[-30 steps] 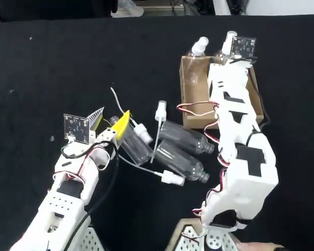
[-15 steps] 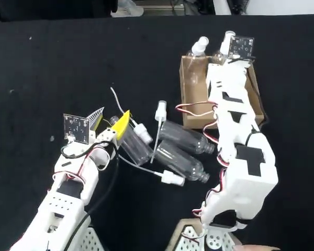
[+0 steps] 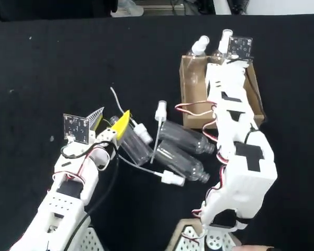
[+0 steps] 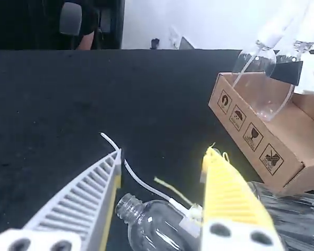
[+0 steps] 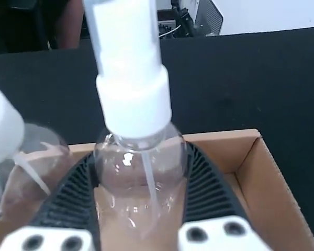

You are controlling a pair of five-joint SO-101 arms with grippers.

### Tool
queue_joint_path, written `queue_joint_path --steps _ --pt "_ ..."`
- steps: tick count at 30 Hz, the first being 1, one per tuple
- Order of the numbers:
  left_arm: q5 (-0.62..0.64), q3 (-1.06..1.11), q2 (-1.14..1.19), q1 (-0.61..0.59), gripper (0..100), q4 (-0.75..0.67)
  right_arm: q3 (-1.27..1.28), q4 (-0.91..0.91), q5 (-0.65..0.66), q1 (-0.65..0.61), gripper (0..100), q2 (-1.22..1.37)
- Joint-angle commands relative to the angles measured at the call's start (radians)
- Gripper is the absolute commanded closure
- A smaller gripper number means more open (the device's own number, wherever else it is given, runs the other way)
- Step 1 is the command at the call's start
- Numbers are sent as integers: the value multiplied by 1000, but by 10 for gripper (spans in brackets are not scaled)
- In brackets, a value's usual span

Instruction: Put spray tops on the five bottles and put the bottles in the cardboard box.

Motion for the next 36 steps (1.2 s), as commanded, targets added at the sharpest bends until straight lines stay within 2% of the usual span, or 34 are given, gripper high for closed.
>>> queue_joint_path --steps 1,13,18,20,36 --pt "-9 4 -12 16 758 -28 -31 -3 5 -18 987 1" --pt "-9 4 -12 16 758 -28 -31 -2 0 -20 978 1" --pt "-9 4 -12 16 758 -28 -30 0 2 -23 834 4" --pt "-9 4 -12 16 758 -28 -22 0 5 -29 805 2" --pt "-11 4 -12 16 758 -28 -10 -2 5 -38 833 -1"
